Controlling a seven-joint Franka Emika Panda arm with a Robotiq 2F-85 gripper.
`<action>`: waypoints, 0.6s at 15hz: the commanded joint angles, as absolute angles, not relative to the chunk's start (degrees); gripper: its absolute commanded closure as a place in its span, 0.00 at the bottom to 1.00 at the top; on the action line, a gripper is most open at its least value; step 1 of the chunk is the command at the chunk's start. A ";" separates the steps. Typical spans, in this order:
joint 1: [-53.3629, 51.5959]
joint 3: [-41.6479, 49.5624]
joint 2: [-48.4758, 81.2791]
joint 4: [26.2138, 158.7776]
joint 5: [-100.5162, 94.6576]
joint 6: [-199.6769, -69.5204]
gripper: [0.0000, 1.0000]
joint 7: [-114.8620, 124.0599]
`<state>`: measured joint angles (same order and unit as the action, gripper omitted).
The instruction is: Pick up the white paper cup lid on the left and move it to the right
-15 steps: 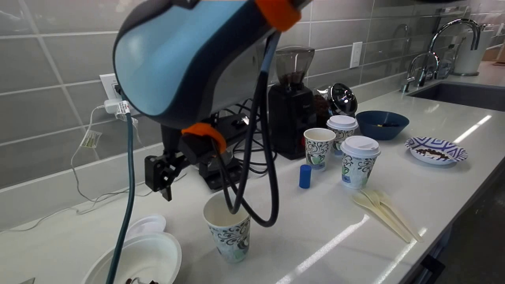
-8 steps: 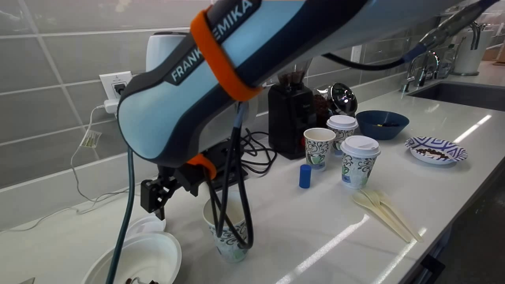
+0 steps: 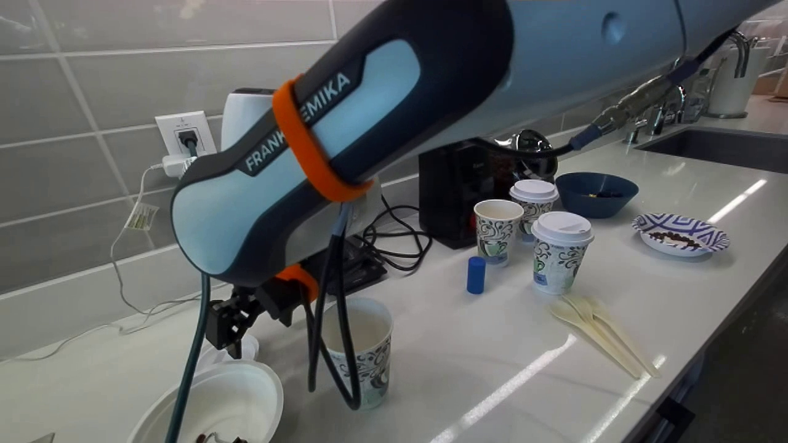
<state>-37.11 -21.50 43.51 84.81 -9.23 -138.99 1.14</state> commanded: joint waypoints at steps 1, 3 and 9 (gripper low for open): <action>-38.89 -20.46 47.02 80.19 -7.15 -139.66 0.30 -0.09; -39.32 -20.11 47.83 79.19 -7.23 -139.35 0.44 0.05; -39.67 -19.12 47.13 78.57 -7.42 -139.32 0.86 0.14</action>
<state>-38.50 -20.32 46.45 80.57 -8.84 -139.25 1.13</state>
